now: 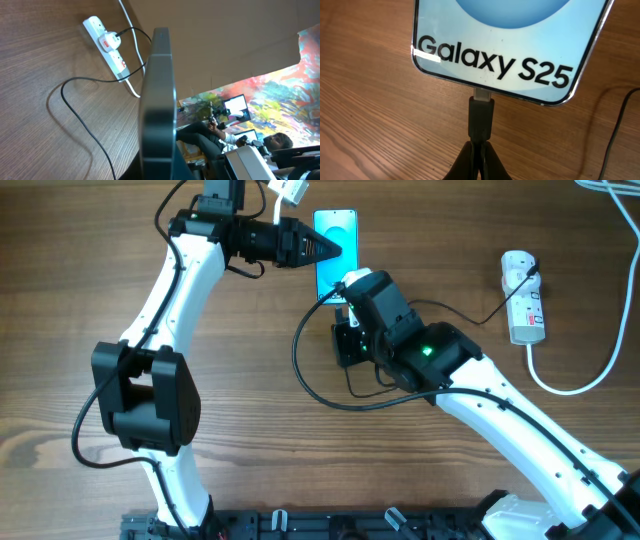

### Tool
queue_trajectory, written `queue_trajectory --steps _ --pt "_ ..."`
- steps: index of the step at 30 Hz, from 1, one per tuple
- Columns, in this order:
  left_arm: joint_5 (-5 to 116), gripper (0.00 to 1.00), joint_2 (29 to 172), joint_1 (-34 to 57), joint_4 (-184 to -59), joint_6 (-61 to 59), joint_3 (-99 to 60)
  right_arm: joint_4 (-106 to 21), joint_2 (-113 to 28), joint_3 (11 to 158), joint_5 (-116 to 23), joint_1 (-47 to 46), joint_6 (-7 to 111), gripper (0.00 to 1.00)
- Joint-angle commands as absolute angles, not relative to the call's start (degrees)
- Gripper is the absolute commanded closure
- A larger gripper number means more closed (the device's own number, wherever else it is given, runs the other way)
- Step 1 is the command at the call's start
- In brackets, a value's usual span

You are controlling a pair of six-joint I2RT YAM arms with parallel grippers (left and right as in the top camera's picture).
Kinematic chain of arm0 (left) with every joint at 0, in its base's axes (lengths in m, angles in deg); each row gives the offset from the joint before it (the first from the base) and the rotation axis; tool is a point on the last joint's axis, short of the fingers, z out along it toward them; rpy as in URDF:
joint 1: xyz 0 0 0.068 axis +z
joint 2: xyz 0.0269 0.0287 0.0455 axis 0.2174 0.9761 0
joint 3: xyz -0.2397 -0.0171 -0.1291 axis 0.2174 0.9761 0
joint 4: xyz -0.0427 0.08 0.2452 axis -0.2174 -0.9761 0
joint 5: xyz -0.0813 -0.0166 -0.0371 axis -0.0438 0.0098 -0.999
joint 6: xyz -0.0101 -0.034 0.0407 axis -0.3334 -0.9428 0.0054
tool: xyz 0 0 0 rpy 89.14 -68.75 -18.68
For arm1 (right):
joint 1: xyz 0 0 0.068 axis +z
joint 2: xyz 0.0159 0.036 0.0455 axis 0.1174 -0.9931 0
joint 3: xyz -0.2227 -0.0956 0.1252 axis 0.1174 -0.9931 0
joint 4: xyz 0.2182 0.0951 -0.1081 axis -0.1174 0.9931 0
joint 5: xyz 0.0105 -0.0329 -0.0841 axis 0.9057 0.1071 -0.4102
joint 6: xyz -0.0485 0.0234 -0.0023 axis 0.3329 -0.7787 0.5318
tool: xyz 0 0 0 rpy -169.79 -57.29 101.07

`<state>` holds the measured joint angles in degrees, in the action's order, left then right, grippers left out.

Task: Plug charger to phone and switch on socket
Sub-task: 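Push the plug up into the phone's port with the right gripper, then open the right gripper and pull it away from the plugged phone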

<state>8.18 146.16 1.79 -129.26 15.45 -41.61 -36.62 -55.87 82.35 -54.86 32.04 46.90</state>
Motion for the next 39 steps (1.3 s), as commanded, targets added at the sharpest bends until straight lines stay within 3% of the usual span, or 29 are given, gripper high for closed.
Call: queue_trajectory --steps 1,39 --pt "7.31 0.96 143.58 1.42 -129.48 17.0 -41.94 -37.89 -56.24 84.12 -57.49 31.54 48.01 0.96" --pt "4.49 0.96 143.58 1.42 -133.52 16.56 -41.94 -47.33 -56.24 84.12 -63.06 31.54 55.97 0.95"
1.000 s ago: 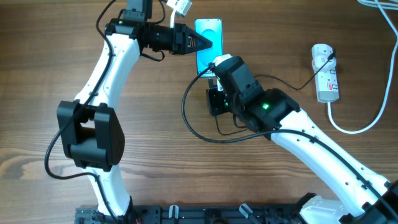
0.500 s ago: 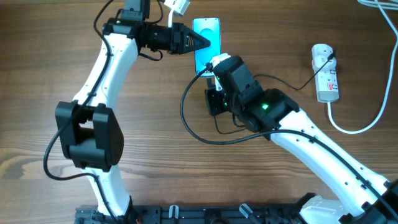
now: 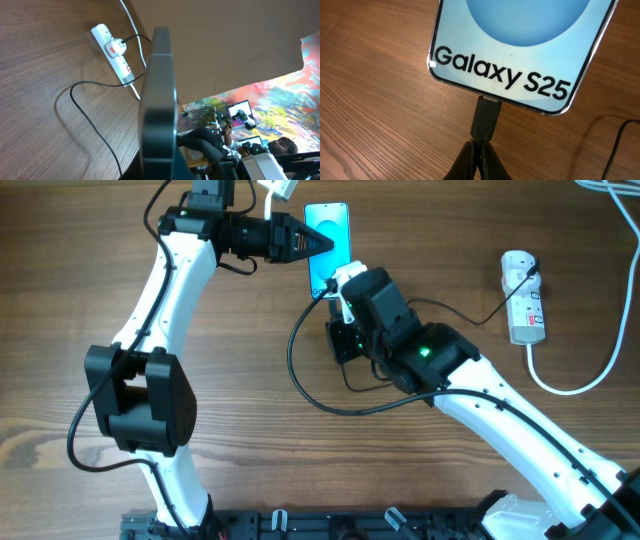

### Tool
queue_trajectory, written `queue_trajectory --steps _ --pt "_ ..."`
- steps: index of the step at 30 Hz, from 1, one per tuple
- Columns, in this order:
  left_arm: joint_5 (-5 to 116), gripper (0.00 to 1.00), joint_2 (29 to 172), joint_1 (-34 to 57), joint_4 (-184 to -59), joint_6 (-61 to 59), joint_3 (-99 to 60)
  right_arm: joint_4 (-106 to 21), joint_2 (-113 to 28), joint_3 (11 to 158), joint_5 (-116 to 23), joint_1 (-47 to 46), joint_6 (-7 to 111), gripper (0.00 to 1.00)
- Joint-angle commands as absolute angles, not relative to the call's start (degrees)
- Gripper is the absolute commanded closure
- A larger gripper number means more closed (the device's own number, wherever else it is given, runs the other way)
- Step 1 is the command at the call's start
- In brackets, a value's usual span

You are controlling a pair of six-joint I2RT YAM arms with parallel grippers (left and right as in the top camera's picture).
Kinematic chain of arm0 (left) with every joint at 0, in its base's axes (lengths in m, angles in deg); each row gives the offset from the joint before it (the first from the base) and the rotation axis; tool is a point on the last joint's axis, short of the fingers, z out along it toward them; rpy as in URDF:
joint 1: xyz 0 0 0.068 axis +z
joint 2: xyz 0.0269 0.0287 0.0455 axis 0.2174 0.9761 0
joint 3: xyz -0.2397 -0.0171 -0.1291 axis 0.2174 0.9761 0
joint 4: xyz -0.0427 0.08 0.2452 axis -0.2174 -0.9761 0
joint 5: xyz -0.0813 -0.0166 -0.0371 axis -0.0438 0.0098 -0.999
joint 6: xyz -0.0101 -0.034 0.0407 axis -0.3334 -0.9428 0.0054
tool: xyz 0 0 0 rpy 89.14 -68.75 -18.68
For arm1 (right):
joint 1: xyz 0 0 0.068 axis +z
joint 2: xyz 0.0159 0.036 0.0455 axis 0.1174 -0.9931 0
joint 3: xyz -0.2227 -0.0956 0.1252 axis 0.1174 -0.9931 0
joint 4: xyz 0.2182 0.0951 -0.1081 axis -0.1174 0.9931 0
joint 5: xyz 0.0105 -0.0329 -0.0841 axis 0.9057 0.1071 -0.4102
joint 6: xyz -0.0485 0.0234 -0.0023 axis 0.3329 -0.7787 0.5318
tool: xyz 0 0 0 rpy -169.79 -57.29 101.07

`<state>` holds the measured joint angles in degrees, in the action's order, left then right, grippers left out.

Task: Plug charger to phone and switch on socket
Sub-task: 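Open the right gripper and pull it away from the plugged phone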

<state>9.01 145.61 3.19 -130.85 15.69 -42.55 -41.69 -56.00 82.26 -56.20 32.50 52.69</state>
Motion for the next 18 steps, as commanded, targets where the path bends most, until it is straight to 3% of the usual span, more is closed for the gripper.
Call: queue_trajectory --steps 1,7,14,15,17,18 --pt "4.49 0.96 143.58 1.42 -133.85 16.56 -41.94 -47.97 -56.24 84.12 -63.91 31.52 56.25 0.95" --pt "4.57 0.96 143.58 1.42 -135.07 16.61 -41.94 -50.52 -56.22 84.12 -65.92 31.54 57.04 0.88" --pt "6.3 0.96 143.58 1.42 -135.07 16.76 -41.91 -50.37 -56.06 84.12 -65.9 31.52 57.0 0.68" --pt "7.02 0.96 143.58 1.42 -135.07 16.76 -41.94 -50.02 -55.8 84.12 -65.88 31.54 56.87 0.63" --pt "10.13 0.96 143.58 1.44 -135.07 16.74 -41.91 -49.01 -54.77 84.12 -65.9 31.54 56.08 0.37" --pt "11.98 0.96 143.58 1.44 -135.07 16.47 -41.94 -48.58 -54.23 84.12 -65.92 31.52 55.23 0.33"
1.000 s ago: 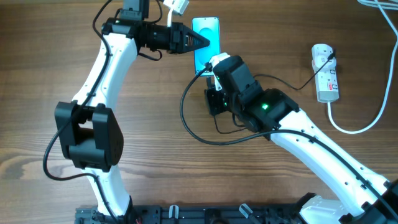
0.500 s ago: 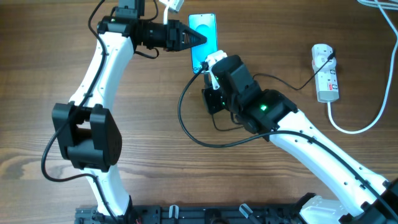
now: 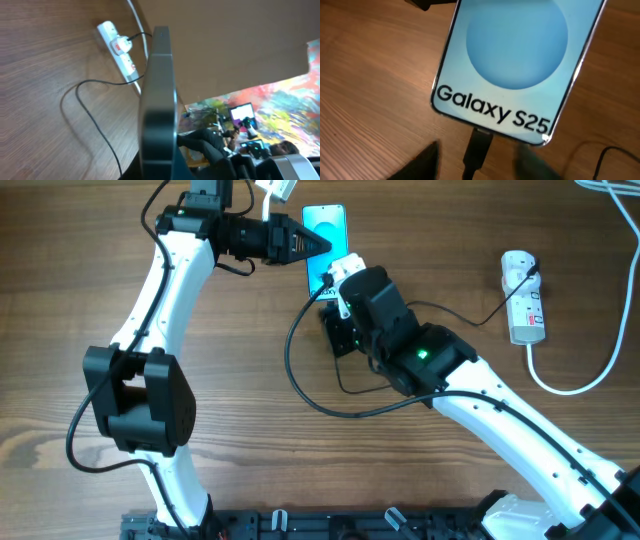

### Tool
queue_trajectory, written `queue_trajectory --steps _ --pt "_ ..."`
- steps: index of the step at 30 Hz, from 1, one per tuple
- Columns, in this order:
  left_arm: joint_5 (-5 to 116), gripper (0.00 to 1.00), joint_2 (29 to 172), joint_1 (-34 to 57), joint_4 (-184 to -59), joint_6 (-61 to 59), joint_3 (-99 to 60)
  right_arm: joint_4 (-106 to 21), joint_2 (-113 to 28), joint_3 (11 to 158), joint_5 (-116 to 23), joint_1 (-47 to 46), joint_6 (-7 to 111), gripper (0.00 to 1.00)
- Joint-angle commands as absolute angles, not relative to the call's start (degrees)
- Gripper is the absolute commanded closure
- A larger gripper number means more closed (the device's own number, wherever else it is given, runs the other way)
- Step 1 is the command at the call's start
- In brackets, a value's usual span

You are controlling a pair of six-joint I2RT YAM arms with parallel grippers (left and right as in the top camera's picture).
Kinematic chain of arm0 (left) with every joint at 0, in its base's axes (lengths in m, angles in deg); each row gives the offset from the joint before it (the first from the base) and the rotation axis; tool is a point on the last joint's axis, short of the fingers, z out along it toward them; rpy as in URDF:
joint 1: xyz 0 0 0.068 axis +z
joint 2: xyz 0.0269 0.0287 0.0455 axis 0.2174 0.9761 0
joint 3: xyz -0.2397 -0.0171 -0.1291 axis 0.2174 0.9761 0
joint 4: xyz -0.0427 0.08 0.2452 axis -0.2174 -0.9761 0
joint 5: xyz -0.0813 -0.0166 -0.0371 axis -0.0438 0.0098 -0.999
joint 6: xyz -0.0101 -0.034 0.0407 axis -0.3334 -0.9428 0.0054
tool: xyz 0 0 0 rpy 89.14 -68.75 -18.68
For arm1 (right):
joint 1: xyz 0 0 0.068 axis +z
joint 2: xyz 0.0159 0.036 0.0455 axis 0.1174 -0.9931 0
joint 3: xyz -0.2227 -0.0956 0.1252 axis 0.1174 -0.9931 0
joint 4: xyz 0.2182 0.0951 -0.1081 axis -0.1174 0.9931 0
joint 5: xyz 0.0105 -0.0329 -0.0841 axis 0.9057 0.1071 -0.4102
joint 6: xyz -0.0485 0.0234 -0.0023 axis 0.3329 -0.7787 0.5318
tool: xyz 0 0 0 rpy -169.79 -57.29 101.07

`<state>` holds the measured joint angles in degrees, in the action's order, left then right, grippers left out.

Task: Plug charger to phone and switch on socket
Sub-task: 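Open the right gripper and pull it away from the plugged phone, then lower the phone flat onto the table with the left gripper and release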

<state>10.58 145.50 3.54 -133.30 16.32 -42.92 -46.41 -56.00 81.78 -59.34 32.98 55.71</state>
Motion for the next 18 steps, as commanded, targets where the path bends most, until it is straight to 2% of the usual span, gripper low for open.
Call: queue_trajectory --steps 1,3,6,12,15,18 --pt "15.68 0.96 143.58 1.44 -135.09 15.56 -41.94 -47.9 -53.29 84.12 -65.95 31.52 54.22 0.27" --pt "20.68 0.96 143.6 1.42 -135.44 14.79 -41.91 -46.15 -51.5 84.12 -66.19 31.52 51.86 0.12" --pt "24.09 0.96 143.6 1.42 -137.19 14.83 -41.91 -43.2 -49.38 84.12 -69.44 31.3 47.44 0.0" --pt "31.35 0.96 144.1 0.04 -140.29 14.83 -41.7 -39.46 -48.31 84.12 -70.21 29.31 41.39 0.01" --pt "38.63 0.96 146.25 -1.49 -140.64 13.13 -41.7 -37.95 -48.31 84.12 -70.25 29.18 40.54 0.0" --pt "40.77 0.96 149.66 -1.42 -139.53 10.92 -41.7 -35.51 -48.31 84.12 -70.27 29.16 40.52 0.0"
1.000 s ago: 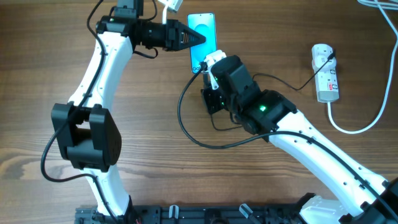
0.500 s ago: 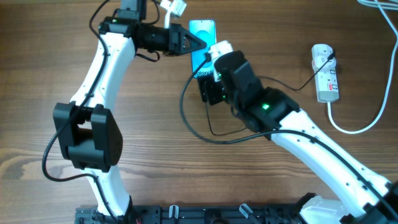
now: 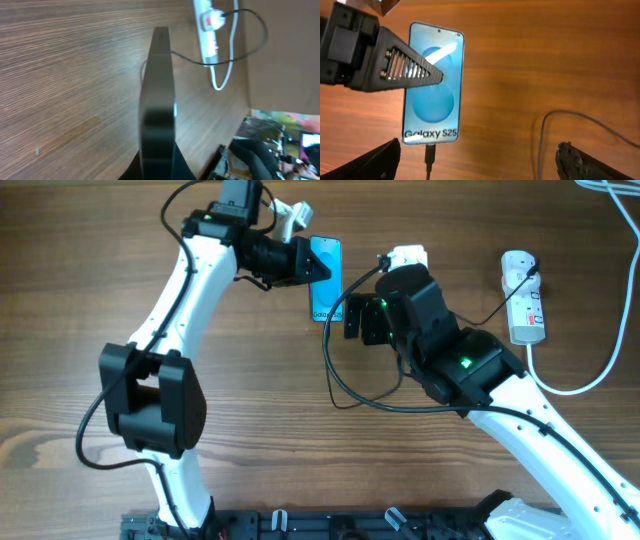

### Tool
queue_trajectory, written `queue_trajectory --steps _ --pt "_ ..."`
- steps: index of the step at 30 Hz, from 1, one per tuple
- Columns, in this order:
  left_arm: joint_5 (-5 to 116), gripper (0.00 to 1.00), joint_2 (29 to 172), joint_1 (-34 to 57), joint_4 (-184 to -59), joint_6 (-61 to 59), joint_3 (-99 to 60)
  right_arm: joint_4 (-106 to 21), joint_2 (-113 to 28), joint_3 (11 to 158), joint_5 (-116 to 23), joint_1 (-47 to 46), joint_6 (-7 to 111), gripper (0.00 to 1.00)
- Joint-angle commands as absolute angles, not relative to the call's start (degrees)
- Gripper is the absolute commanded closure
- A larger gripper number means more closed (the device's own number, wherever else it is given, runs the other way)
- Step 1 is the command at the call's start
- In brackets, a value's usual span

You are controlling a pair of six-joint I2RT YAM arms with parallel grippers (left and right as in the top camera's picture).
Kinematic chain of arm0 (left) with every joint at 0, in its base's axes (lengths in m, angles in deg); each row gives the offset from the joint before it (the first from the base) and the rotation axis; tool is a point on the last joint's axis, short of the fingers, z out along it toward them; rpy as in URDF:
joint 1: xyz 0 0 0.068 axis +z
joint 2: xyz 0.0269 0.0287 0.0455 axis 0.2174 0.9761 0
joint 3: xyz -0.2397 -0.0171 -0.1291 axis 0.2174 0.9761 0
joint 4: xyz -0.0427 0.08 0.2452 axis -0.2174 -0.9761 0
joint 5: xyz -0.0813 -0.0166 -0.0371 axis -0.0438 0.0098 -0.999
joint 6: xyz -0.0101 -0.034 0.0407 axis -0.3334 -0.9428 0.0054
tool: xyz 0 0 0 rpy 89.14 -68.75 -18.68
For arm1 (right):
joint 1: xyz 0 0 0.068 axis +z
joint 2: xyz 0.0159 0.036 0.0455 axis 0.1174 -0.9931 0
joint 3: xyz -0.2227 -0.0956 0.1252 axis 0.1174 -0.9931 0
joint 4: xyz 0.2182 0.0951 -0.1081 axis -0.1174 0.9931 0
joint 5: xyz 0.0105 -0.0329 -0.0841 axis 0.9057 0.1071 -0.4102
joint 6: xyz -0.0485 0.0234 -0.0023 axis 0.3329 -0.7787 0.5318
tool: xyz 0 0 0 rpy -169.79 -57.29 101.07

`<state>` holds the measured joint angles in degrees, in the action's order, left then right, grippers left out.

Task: Plug charger to phone and switch on socket
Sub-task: 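Lower the phone flat onto the table with the left gripper and release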

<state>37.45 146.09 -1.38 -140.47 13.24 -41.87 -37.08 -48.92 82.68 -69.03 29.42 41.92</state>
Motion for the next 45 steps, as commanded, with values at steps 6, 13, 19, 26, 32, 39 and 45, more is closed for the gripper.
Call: queue_trajectory --steps 6,13,19,26,32,39,45 --pt "38.58 0.96 156.78 -1.56 -139.14 10.94 -41.7 -33.8 -48.31 84.1 -70.23 29.18 40.36 0.0" --pt "36.07 0.96 160.19 -1.66 -138.48 10.97 -41.7 -33.76 -48.35 84.1 -69.92 29.18 40.32 0.0" --pt "39.06 0.96 161.09 -1.86 -139.62 10.92 -41.59 -33.12 -48.35 84.1 -68.9 29.18 40.36 0.0" --pt "39.3 0.96 163.78 -1.97 -139.75 10.94 -41.45 -31.22 -48.35 84.1 -68.9 29.18 40.3 0.0" --pt "41.47 0.96 163.97 -1.97 -139.64 10.92 -41.43 -31.29 -48.35 84.1 -68.92 29.18 40.3 0.0" --pt "48.31 0.77 163.97 -1.97 -140.27 10.9 -41.43 -31.29 -48.35 84.1 -68.92 29.16 38.72 0.0" --pt "53.27 0.58 163.97 -1.86 -141.08 10.51 -41.43 -31.27 -48.35 84.1 -68.94 29.16 38.57 0.0"
